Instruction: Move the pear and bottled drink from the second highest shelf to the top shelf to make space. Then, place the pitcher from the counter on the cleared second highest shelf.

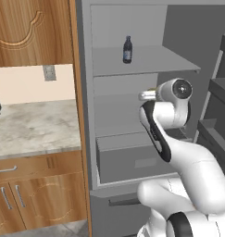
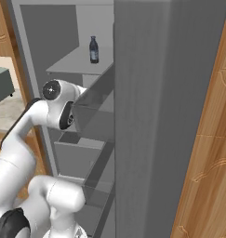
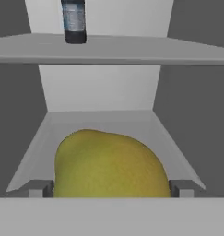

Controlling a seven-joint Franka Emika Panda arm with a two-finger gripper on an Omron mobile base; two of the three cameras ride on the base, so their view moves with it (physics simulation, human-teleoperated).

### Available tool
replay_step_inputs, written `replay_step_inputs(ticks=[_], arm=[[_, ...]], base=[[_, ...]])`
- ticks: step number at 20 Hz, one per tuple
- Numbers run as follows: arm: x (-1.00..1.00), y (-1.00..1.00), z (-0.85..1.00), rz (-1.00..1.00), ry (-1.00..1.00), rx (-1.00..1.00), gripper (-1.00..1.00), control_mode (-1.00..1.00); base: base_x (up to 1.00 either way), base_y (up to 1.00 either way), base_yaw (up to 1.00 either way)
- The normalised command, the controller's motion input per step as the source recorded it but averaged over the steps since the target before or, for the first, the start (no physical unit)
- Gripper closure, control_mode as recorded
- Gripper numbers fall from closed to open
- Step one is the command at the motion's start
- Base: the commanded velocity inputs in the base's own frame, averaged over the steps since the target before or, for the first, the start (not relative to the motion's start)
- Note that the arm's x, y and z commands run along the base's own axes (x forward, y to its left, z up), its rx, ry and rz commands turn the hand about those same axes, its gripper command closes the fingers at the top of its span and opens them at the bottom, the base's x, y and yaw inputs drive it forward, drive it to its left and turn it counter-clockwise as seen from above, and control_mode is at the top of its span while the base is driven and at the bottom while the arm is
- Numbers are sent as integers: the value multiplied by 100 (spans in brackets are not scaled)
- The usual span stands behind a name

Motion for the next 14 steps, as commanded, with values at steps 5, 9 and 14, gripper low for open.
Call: replay_step_inputs(ticks=[5, 9, 14], arm=[[0, -16, 75, -8, -2, 0, 100, -100], [0, -35, 61, -11, -2, 0, 100, -100], [19, -37, 47, -11, 0, 0, 100, -100]], base=[[0, 0, 0], [0, 0, 0], [0, 0, 0]])
